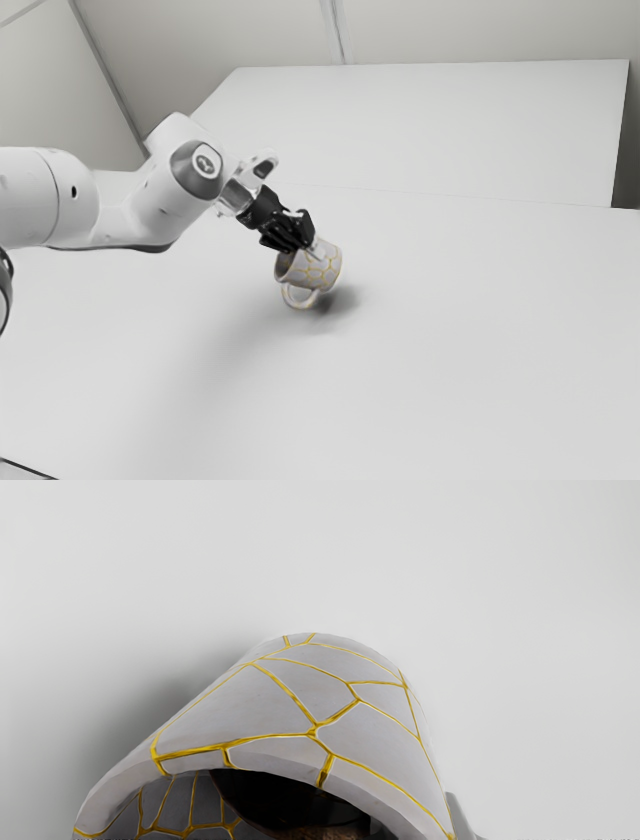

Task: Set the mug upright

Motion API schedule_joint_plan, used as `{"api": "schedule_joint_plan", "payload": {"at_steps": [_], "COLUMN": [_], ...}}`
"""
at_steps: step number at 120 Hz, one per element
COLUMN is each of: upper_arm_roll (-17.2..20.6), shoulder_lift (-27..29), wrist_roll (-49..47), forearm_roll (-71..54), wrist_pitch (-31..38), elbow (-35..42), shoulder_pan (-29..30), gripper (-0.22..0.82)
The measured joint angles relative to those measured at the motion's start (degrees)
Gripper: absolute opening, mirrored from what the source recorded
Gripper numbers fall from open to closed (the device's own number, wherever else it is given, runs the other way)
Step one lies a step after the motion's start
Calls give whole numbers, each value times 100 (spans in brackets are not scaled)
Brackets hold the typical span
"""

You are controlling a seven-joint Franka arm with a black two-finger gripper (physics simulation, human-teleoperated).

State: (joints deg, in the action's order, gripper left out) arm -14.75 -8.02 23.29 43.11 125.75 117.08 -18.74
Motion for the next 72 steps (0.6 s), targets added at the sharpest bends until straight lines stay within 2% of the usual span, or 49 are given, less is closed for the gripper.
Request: {"api": "schedule_joint_plan", "payload": {"at_steps": [27,37,72], "upper_arm_roll": [15,135,208], "shoulder_lift": [286,357,443], "wrist_roll": [-1640,-2218,-3865], "forearm_roll": [-2032,-2558,-3164], "wrist_pitch": [118,107,-130], "elbow": [296,396,556], "shoulder_pan": [-182,-103,-155], "gripper": [-18,-18,-17]}}
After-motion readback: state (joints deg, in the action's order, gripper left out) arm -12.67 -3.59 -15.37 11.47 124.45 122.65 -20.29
